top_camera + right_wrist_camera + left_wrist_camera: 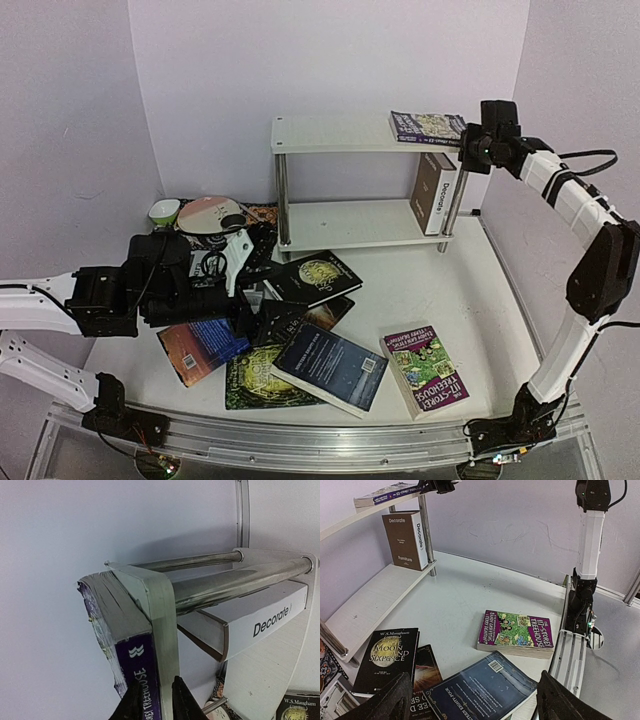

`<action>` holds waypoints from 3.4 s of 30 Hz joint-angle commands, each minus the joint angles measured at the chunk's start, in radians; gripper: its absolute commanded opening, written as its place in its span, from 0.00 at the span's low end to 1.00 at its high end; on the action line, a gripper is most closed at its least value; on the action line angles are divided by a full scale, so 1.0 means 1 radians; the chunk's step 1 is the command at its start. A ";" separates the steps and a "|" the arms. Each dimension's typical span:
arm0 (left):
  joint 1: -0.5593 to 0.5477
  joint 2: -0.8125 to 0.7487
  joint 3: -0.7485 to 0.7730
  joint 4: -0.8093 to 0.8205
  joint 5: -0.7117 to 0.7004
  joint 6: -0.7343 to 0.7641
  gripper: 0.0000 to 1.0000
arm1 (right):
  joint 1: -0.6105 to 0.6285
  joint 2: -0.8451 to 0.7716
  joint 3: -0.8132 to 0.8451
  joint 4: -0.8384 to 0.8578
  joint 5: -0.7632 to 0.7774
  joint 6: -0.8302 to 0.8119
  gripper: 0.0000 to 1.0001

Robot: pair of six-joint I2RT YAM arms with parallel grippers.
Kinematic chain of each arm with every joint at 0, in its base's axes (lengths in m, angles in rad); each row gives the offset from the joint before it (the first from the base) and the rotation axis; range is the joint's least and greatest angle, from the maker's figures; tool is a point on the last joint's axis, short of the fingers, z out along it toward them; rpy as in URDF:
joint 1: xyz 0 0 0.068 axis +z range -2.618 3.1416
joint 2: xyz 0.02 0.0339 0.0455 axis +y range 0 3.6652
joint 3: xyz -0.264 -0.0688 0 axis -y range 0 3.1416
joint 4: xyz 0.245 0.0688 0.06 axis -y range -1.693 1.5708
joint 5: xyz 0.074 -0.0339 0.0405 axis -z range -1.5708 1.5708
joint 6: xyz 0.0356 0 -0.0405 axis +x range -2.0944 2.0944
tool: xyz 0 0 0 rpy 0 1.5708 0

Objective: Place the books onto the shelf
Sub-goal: Adjust the book at the center of the board.

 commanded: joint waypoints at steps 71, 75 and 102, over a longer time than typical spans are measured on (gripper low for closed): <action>-0.002 0.319 0.051 -0.035 0.113 -0.727 1.00 | 0.168 -0.548 -0.902 -0.563 -0.595 -1.102 0.98; -0.022 0.433 0.125 -0.034 0.189 -0.756 0.99 | 0.182 -0.592 -0.949 -0.596 -0.564 -1.079 0.98; -0.060 0.878 0.439 -0.017 0.356 -0.965 0.86 | 0.282 -0.497 -1.191 -0.433 -0.513 -0.961 0.88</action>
